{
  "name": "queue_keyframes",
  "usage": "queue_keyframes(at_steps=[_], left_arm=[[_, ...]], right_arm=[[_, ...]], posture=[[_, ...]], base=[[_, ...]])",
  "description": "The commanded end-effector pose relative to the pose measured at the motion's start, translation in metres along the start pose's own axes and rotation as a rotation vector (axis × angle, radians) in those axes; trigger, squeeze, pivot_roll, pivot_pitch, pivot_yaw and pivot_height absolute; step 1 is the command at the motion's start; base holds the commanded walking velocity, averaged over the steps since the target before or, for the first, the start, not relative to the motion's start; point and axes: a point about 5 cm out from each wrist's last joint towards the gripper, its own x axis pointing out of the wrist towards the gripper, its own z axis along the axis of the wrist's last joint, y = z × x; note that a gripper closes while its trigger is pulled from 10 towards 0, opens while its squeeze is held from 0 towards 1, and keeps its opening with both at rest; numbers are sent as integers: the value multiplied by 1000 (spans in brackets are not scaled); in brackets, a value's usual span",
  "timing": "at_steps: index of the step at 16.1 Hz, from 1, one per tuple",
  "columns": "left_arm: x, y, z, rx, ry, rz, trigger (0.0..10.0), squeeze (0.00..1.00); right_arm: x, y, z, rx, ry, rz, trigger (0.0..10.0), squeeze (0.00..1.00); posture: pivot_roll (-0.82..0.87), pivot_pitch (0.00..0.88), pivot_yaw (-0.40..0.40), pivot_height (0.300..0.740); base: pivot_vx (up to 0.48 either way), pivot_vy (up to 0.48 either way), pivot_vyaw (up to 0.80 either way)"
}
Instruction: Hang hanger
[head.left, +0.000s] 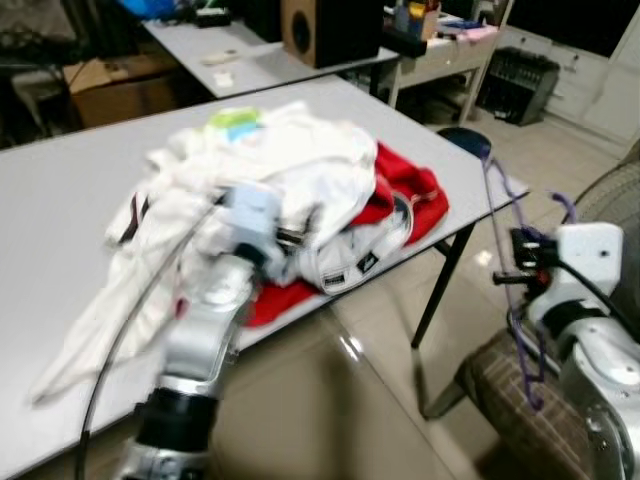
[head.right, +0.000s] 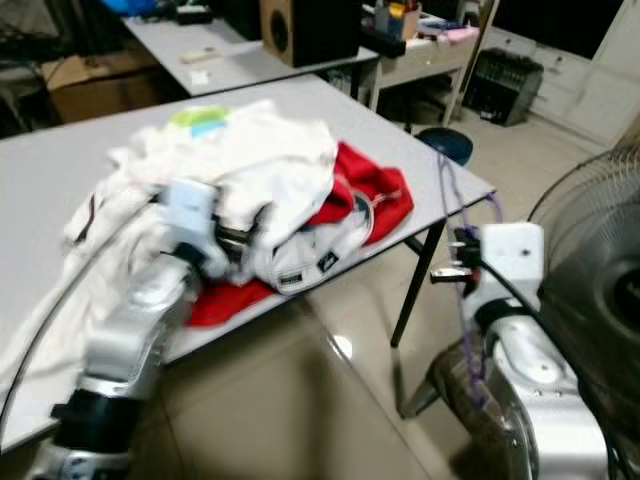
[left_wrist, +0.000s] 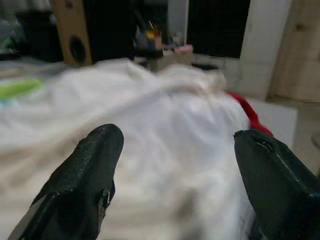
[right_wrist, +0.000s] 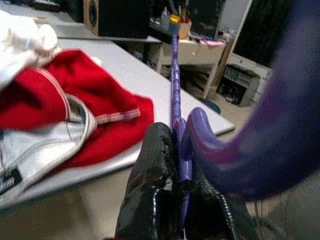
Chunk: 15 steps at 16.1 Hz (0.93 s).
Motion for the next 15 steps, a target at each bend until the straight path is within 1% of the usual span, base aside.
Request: queue_keyframes(at_steps=[1, 2, 3, 5, 6, 7, 8, 9, 10, 11, 12, 13, 14, 15], left_arm=[[-3, 15, 13, 4, -64, 44, 10000, 0], [-3, 15, 16, 1, -80, 46, 10000, 0], [-4, 17, 20, -5, -112, 47, 10000, 0], [-3, 20, 22, 89, -86, 14, 10000, 0], [-3, 25, 19, 133, -50, 21, 10000, 0], [-2, 32, 15, 161, -13, 26, 10000, 1000], [-2, 46, 14, 190, 25, 54, 10000, 1000], [-1, 53, 14, 221, 36, 69, 10000, 1000], [0, 56, 15, 239, 41, 75, 10000, 1000], [2, 61, 17, 272, 44, 80, 10000, 1000], [7, 66, 17, 306, 63, 71, 10000, 16], [12, 71, 16, 339, 97, 75, 10000, 0], [19, 79, 15, 370, 134, 82, 10000, 0], [22, 83, 15, 381, 144, 83, 10000, 0]], right_arm=[[-1, 7, 8, 11, -51, 42, 10000, 0], [-1, 8, 9, 13, -58, 54, 10000, 0], [-2, 9, 10, 14, -68, 91, 10000, 0], [-5, 10, 10, -5, -75, 195, 10000, 0], [-6, 8, 10, -14, -70, 218, 10000, 0], [-8, 4, 8, -27, -64, 241, 10000, 0], [-12, -1, 6, -59, -58, 274, 10000, 0], [-14, -3, 6, -69, -56, 295, 10000, 0], [-15, -4, 5, -69, -57, 311, 10000, 0], [-19, -3, 5, -69, -56, 354, 10000, 0], [-24, -1, 3, -75, -34, 413, 10000, 0], [-29, -1, -1, -91, -7, 453, 10000, 0], [-34, -1, -3, -88, 8, 481, 10000, 0], [-35, -1, -3, -82, 6, 488, 10000, 0]], posture=[[-51, 0, -22, 740], [-50, 0, -23, 740], [-50, 0, -25, 740], [-49, 0, -25, 740], [-50, 0, -17, 740], [-51, 0, -12, 740], [-54, 0, -3, 740], [-56, 0, 1, 740], [-56, 0, 1, 740], [-59, 0, 9, 740], [-64, 0, 15, 740], [-65, 0, 16, 740], [-71, 0, 23, 740], [-71, 0, 23, 740]], base=[[304, 0, 0], [304, 0, 0], [0, 0, 0], [0, 0, 0], [0, 0, 0], [0, 0, 0], [0, 0, 0], [0, 0, 0], [0, 0, 0], [0, 0, 0], [0, 0, 0], [0, 0, 0], [0, 0, 0], [0, 0, 0]])
